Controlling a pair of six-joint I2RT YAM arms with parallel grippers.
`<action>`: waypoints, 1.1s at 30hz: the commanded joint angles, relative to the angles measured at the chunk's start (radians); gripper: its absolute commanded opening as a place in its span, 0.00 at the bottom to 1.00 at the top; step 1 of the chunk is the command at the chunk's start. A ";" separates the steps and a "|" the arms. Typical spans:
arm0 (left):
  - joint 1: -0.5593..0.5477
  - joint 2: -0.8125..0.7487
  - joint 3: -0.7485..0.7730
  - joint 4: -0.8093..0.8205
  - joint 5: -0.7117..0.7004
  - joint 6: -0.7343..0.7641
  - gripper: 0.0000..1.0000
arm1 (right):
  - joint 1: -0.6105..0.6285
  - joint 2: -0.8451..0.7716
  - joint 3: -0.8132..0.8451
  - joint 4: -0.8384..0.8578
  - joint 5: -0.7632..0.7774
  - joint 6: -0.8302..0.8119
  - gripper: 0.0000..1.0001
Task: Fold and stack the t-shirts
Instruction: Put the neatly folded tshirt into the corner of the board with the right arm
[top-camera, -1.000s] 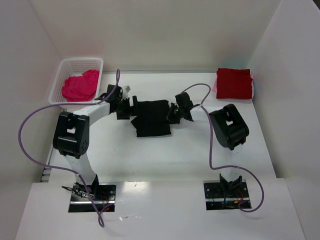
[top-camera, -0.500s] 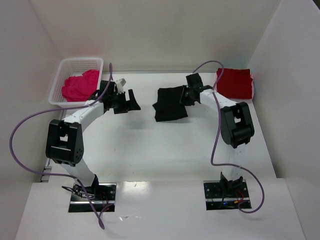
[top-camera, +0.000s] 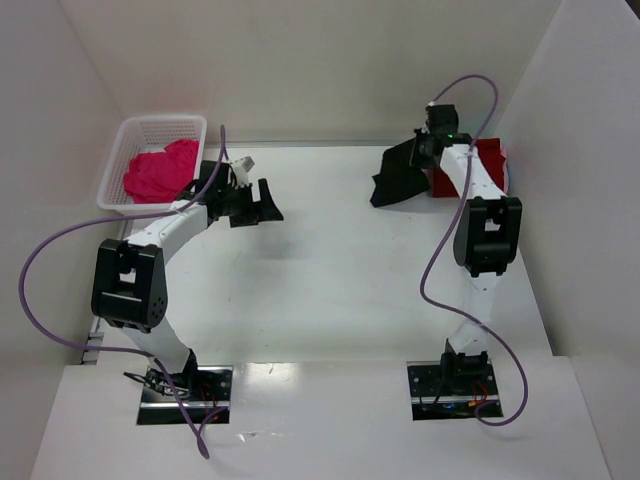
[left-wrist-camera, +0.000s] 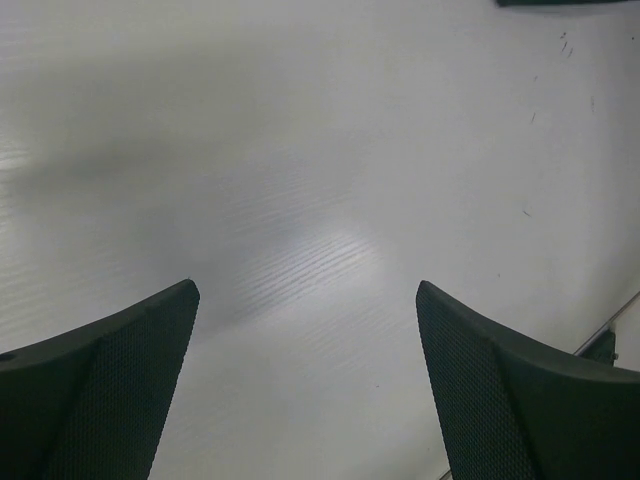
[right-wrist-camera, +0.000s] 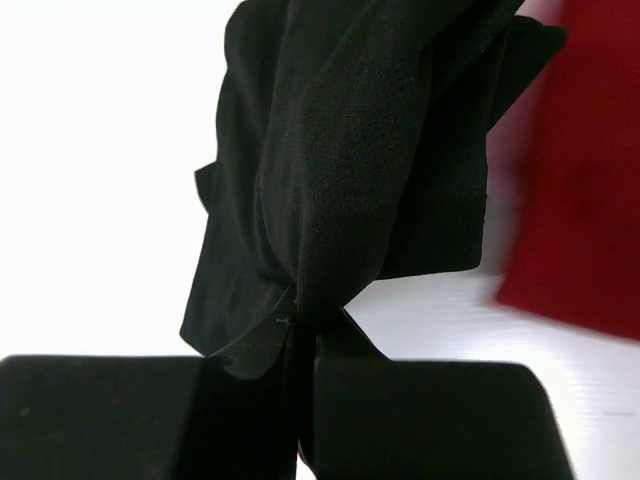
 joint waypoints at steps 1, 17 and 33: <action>0.015 0.012 0.011 0.022 0.035 0.029 0.97 | -0.053 0.009 0.137 -0.053 0.045 -0.132 0.00; 0.053 0.077 0.011 0.022 0.067 0.039 0.97 | -0.229 0.079 0.385 -0.132 0.193 -0.229 0.00; 0.063 0.109 0.043 0.012 0.076 0.039 0.97 | -0.289 0.107 0.201 -0.052 0.236 -0.188 0.25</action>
